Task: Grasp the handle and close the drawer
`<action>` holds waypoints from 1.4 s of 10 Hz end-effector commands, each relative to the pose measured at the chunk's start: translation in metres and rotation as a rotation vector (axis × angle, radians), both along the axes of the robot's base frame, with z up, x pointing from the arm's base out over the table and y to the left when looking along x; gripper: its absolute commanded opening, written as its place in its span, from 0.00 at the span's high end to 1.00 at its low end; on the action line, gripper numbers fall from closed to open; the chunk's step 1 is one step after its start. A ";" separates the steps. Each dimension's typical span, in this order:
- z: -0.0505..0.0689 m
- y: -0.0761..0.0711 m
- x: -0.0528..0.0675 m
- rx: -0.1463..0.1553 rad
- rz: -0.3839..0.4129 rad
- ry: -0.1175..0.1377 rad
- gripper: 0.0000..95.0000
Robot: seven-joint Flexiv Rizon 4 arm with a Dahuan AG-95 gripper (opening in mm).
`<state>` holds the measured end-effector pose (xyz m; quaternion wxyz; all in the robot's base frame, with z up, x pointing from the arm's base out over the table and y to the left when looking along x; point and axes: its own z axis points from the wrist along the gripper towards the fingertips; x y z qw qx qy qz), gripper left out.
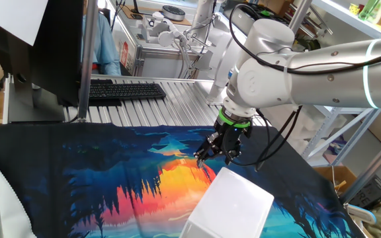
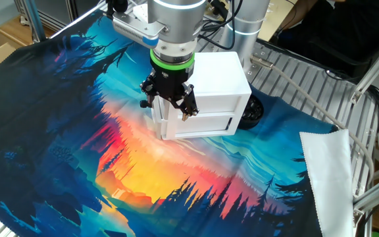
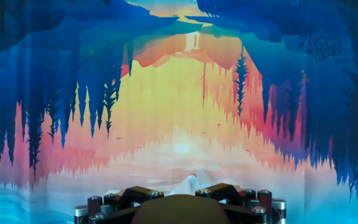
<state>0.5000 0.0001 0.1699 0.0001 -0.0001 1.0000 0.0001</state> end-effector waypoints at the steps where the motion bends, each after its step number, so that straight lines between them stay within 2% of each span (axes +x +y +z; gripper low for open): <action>1: 0.000 0.000 0.000 -0.021 -0.238 -0.002 1.00; 14: 0.000 0.000 0.000 -0.016 -0.241 -0.001 1.00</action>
